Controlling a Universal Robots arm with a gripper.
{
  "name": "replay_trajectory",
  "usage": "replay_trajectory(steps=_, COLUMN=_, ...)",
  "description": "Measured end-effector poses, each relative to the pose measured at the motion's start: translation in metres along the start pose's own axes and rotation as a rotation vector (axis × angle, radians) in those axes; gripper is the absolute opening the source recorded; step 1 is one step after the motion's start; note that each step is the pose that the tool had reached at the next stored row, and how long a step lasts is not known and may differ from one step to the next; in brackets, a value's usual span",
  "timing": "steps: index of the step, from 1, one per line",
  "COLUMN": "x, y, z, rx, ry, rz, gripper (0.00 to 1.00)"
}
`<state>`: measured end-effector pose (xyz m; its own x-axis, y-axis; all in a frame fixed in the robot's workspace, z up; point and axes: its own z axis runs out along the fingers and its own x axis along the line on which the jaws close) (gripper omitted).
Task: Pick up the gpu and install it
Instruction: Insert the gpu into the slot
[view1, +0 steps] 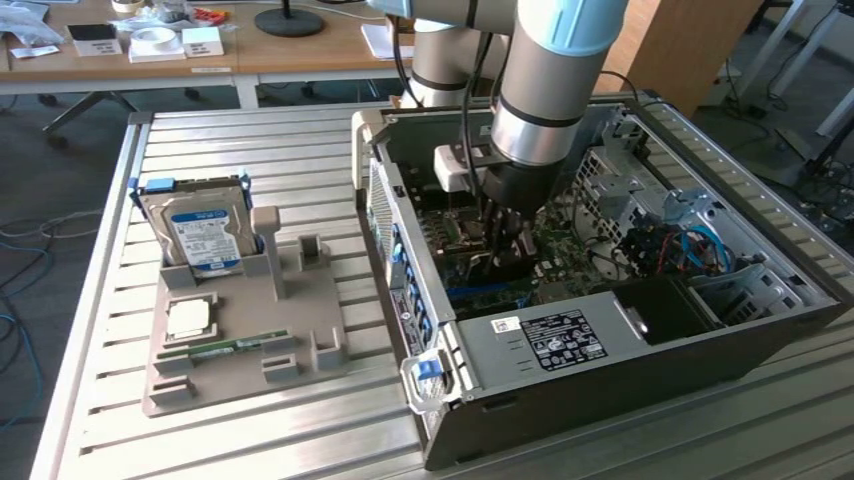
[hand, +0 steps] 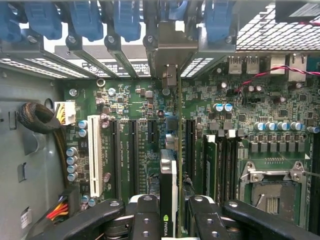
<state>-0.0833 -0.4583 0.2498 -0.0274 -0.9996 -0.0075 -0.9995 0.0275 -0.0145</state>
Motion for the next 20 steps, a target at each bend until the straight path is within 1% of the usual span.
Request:
replay_trajectory(steps=11, x=0.0000, y=0.0000, z=0.0034, rx=-0.0001, ry=0.0002, rz=0.000, gripper=0.27)
replay_trajectory(steps=20, x=0.0001, y=0.0002, z=0.0042, rx=0.0000, ry=0.0001, rz=0.000, gripper=0.27)
